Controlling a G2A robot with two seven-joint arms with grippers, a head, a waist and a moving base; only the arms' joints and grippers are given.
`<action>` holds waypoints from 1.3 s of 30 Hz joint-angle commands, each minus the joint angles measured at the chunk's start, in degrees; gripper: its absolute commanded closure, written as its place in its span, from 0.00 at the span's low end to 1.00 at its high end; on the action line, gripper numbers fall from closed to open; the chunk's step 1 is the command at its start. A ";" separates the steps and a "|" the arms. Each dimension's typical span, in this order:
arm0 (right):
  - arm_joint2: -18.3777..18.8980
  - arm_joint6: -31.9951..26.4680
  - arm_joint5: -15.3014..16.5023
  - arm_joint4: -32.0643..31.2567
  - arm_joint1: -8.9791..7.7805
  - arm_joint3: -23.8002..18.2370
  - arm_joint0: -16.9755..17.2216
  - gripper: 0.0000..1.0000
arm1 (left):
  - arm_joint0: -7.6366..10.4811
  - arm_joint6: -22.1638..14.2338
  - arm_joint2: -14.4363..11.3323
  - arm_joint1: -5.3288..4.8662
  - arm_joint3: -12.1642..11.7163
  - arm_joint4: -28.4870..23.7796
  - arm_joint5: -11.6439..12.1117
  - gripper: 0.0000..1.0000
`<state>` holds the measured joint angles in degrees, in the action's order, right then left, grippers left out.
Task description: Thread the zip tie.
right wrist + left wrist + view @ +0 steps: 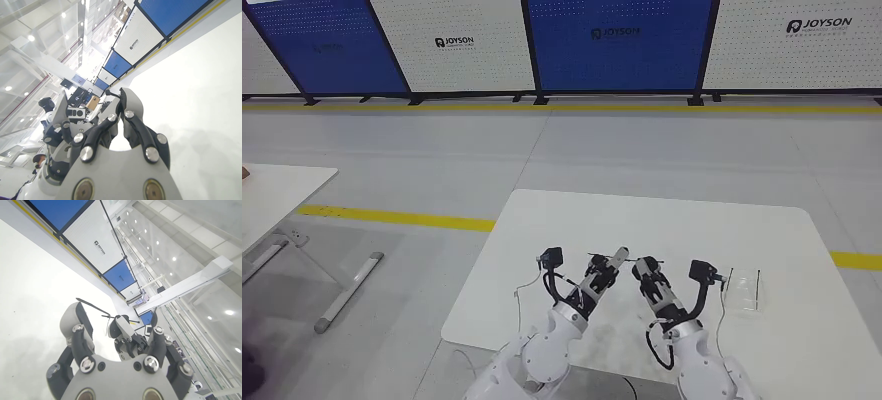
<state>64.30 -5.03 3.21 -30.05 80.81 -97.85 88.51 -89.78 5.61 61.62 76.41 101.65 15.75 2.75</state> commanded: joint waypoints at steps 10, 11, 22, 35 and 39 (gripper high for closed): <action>-0.09 0.69 0.15 0.17 -0.08 -0.09 -0.05 1.00 | 0.31 0.04 0.26 -0.04 -0.46 -0.35 -0.31 0.77; -0.11 0.71 0.17 0.21 -0.09 -0.12 -0.07 1.00 | 0.44 0.01 0.26 -0.03 -0.61 -0.43 -0.43 0.78; -0.17 0.62 0.10 0.88 -0.17 -0.61 -0.18 1.00 | 0.88 -0.69 -0.04 -0.07 -0.70 0.15 -0.77 1.00; -0.23 0.15 -0.45 1.59 -0.27 -1.12 -0.34 0.37 | 1.04 -0.18 -0.10 -0.04 -0.20 -0.34 -1.13 1.00; -0.22 -0.29 -0.31 1.19 -0.37 -1.32 -0.37 0.00 | 1.15 1.20 -0.12 0.13 -0.13 -1.58 -1.44 1.00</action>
<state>64.06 -5.33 2.76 -28.60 80.48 -99.13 88.13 -88.68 6.31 61.49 76.48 101.52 14.43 1.48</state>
